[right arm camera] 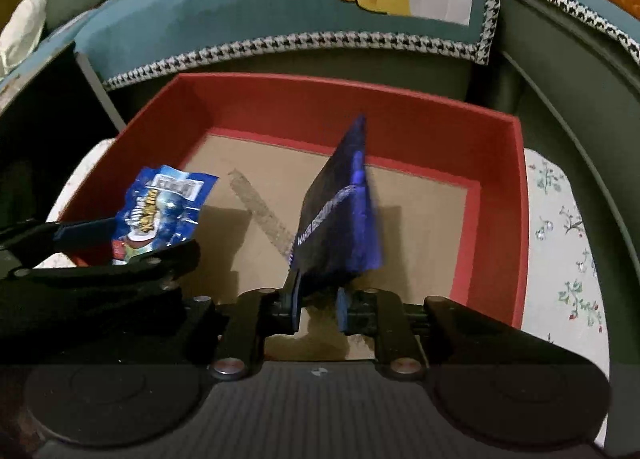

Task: Organize snacks
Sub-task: 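Carry both packs over the red box and open both grippers to drop them, then withdraw both grippers from the red box toward the remaining snacks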

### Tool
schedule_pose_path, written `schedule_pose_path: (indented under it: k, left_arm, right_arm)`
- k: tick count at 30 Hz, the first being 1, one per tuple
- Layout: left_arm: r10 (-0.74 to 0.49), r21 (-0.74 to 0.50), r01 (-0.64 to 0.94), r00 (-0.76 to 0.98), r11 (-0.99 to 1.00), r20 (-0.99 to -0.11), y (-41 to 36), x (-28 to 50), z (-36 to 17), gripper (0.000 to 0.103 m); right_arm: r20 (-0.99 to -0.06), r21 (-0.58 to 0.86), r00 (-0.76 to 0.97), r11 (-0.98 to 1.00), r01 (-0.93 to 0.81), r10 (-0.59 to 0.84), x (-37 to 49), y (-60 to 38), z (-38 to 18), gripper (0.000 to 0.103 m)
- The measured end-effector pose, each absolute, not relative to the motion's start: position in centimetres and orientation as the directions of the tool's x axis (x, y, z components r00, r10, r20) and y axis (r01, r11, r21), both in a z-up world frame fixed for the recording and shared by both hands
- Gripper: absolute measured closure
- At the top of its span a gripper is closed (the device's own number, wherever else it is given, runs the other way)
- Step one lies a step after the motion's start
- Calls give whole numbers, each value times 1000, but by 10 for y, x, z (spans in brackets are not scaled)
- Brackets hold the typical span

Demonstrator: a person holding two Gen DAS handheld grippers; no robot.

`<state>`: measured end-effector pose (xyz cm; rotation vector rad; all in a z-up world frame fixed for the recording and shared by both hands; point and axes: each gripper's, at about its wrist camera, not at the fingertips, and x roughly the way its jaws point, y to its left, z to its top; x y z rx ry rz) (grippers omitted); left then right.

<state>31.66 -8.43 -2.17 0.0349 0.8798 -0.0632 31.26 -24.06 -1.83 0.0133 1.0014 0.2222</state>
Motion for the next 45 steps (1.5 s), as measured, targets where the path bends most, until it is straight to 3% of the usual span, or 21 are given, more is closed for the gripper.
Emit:
schedule_pose_path:
  k: [3, 7, 9, 15, 18, 28, 45]
  left_arm:
    - [-39, 3, 65, 629, 998, -777, -82, 314, -21, 28]
    - [-60, -57, 26, 629, 998, -775, -73, 314, -18, 27]
    - [-74, -92, 4, 632, 996, -772, -68, 315, -15, 27]
    - [-99, -138, -7, 665, 990, -740, -64, 313, -2, 26]
    - [-101, -149, -12, 676, 989, -730, -64, 313, 3, 20]
    - [-143, -191, 7, 684, 982, -715, -62, 290, 21, 14]
    - [-199, -241, 20, 631, 970, -750, -49, 217, 29, 11]
  right_arm:
    - [-842, 88, 513, 981, -173, 166, 311, -239, -18, 67]
    - [-824, 55, 550, 986, -158, 134, 307, -242, -11, 45]
    - [-810, 67, 569, 986, -154, 143, 306, -245, -7, 43]
    - [-781, 91, 603, 985, -146, 162, 306, -250, 4, 42]
    - [-774, 90, 613, 986, -140, 158, 306, -253, 6, 42]
    - [-775, 62, 610, 980, -187, 166, 282, -249, 21, 33]
    - [-831, 103, 539, 991, -88, 134, 194, -288, 23, 30]
